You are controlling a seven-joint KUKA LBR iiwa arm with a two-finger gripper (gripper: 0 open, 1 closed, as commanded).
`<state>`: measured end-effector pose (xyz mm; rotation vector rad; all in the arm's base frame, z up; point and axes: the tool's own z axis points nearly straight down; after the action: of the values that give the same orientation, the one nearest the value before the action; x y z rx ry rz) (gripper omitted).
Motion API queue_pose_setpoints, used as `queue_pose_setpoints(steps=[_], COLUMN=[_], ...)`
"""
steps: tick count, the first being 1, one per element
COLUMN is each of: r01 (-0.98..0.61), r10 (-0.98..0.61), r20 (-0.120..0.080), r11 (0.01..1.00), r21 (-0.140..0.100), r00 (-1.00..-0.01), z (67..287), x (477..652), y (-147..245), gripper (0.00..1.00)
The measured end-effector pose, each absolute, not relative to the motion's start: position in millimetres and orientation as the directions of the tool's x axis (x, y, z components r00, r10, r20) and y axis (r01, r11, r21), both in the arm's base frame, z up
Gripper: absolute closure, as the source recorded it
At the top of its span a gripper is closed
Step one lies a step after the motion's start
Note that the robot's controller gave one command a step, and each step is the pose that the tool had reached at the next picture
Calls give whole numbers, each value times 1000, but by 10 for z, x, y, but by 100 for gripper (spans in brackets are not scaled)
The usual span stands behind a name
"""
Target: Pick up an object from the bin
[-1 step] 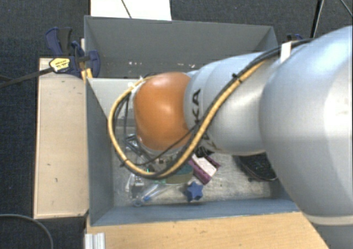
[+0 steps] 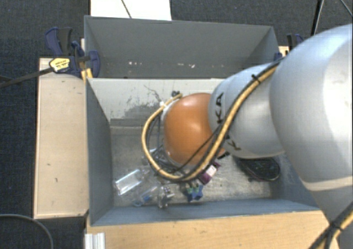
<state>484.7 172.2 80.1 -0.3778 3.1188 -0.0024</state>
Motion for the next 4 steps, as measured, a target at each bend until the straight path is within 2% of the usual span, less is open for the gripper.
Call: queue_pose_setpoints(steps=[1,2,3,4], r01=[-266,-260,-257,-252], r10=[-266,-260,-257,-252], r20=[-4,-1,0,-1], r11=[964,966,966,968], r21=[2,1,1,1], r00=[-964,-966,-966,-968], z=[732,731,731,733], x=[5051,5041,5041,5044], y=[2016,2000,2002,2001], gripper=[0,100,0,100])
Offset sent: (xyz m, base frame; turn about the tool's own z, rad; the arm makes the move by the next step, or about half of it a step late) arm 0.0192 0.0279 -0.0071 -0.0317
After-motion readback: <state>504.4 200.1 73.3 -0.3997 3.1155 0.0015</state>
